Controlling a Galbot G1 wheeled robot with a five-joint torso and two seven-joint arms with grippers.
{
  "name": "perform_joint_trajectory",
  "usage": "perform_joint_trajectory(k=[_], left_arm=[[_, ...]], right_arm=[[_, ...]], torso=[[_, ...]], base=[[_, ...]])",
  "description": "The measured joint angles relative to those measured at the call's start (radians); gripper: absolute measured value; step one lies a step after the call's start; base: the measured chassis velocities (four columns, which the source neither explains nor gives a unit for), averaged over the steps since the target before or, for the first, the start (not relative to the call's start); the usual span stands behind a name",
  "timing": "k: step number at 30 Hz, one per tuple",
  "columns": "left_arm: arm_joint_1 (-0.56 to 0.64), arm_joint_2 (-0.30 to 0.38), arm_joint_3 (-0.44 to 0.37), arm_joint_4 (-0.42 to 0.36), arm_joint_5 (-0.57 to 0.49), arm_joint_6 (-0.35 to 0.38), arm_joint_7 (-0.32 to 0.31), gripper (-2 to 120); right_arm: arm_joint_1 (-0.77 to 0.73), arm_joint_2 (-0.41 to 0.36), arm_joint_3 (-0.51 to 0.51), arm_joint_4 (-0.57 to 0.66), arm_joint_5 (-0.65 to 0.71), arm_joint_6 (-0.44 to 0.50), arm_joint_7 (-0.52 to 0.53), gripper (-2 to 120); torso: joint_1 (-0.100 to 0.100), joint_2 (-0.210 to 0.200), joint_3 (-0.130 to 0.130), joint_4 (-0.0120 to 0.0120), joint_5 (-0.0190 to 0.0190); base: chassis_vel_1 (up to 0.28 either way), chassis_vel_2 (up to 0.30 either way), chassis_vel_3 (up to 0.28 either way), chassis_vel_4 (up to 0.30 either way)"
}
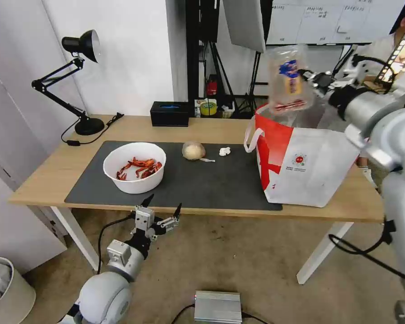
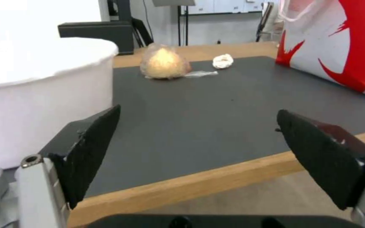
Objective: Pick up the trash from the table and place it into the takeout bag.
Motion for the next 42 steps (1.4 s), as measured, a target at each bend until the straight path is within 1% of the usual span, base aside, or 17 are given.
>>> perform_joint_trajectory(k=[5,9,10,12,13,15,16,18,26,32,42], left_arm=[[-0.002,0.0,0.01,0.004,0.0,-0.005,0.0,100],[-0.003,0.001,0.012,0.004,0.0,-0.008,0.0,100],[-0.005,0.003,0.013,0.003,-0.001,-0.008,0.0,100],[-0.005,0.004,0.014,0.003,-0.001,-0.009,0.0,100],[-0.006,0.006,0.014,0.002,-0.002,-0.009,0.0,100],[-0.006,0.007,0.014,0.002,-0.002,-0.009,0.0,100],[-0.008,0.014,0.018,-0.001,-0.004,-0.013,0.0,100],[-0.008,0.015,0.02,-0.003,-0.004,-0.015,0.0,100],[0.001,0.012,0.024,-0.015,0.001,-0.015,0.0,100],[0.009,0.009,0.025,-0.025,0.01,-0.015,-0.001,100],[0.016,0.005,0.027,-0.032,0.019,-0.014,-0.002,100]], right_arm=[[-0.021,-0.028,0.005,-0.036,-0.071,0.012,-0.035,0],[-0.038,-0.034,0.006,-0.048,-0.105,0.015,-0.048,0],[-0.051,-0.039,0.007,-0.056,-0.144,0.017,-0.061,0],[-0.054,-0.04,0.007,-0.058,-0.155,0.018,-0.065,0],[-0.063,-0.042,0.007,-0.061,-0.183,0.021,-0.075,0],[-0.064,-0.042,0.007,-0.062,-0.185,0.021,-0.077,0],[-0.088,-0.048,0.006,-0.073,-0.252,0.032,-0.104,0],[-0.108,-0.053,0.01,-0.077,-0.273,0.036,-0.115,0],[-0.165,-0.062,0.036,-0.07,-0.271,0.038,-0.119,0],[-0.217,-0.063,0.057,-0.032,-0.243,0.037,-0.115,0],[-0.264,-0.054,0.07,0.007,-0.187,0.033,-0.074,0]], torso=[[0.0,0.0,0.0,0.0001,-0.0001],[0.0,0.0,0.0,0.0001,-0.0001],[0.0,0.0,0.0,0.0002,-0.0002],[0.0,0.0,0.0,0.0002,-0.0002],[0.0,0.0,0.0,0.0001,-0.0002],[0.0,0.0,0.0,0.0001,-0.0002],[0.0,0.0,0.0,0.0001,-0.0002],[0.0,0.0,0.0,0.0002,-0.0002],[0.0,0.0,0.0,0.0001,-0.0002],[0.0,0.0,0.0,0.0001,-0.0002],[0.0,0.0,0.0,0.0001,-0.0003]], base=[[0.0,0.0,0.0,0.0],[0.0,0.0,0.0,0.0],[0.0,0.0,0.0,0.0],[0.0,0.0,0.0,0.0],[0.0,0.0,0.0,0.0],[0.0,0.0,0.0,0.0],[0.0,0.0,0.0,0.0],[0.0,0.0,0.0,0.0],[0.0,0.0,0.0,0.0],[0.0,0.0,0.0,0.0],[0.0,0.0,0.0,0.0]])
